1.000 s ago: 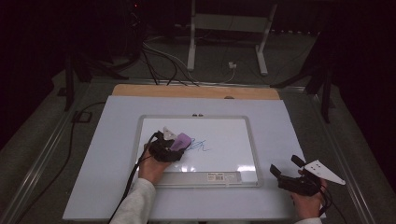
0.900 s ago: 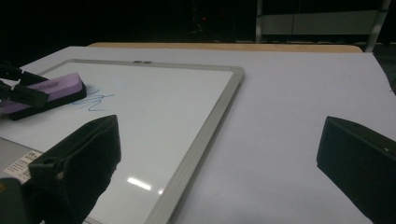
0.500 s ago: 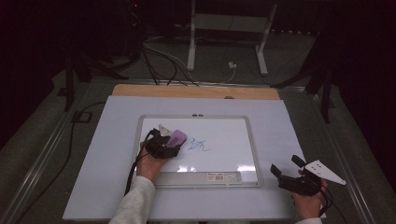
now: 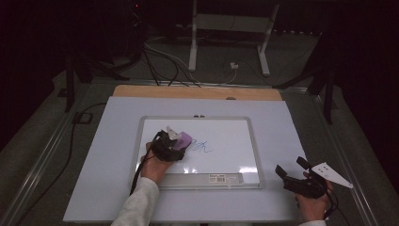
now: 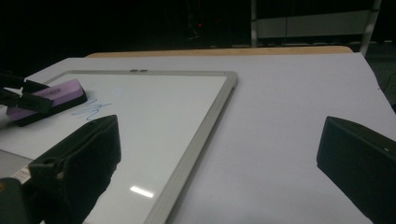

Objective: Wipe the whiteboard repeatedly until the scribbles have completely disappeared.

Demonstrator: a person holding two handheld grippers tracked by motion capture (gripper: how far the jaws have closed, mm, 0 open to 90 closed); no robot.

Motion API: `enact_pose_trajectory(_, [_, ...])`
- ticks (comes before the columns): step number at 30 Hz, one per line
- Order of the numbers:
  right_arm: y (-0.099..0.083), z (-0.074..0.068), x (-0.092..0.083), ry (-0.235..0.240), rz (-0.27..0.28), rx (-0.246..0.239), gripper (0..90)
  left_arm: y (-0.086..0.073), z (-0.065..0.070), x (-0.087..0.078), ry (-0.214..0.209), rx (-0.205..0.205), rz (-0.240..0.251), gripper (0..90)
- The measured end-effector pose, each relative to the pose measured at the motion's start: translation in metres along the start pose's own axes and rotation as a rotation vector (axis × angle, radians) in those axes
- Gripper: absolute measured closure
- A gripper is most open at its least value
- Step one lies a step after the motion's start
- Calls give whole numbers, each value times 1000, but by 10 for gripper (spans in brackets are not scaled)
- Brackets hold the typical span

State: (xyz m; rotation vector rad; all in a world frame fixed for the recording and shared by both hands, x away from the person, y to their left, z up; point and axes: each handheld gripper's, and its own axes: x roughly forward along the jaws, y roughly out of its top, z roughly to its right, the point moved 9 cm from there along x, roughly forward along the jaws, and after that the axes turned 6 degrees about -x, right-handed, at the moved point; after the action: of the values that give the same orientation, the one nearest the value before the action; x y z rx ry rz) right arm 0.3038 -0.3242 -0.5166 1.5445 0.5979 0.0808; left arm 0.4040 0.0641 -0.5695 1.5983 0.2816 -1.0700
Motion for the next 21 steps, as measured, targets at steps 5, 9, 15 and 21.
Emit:
enact_pose_trajectory(5, [-1,1,2,3,-3,9,3,-1,2,0,-2,-17,6,419])
enact_pose_trajectory(9, [-1,0,2,4,-5,2,3,-3,21,0,-63,-1,6,419])
enact_pose_trajectory(15, [0,0,2,4,-6,-3,3,-2,28,1,-62,31,10,419])
enact_pose_trajectory(21, [-1,3,1,-2,-4,4,3,9,-9,8,48,-41,8,419])
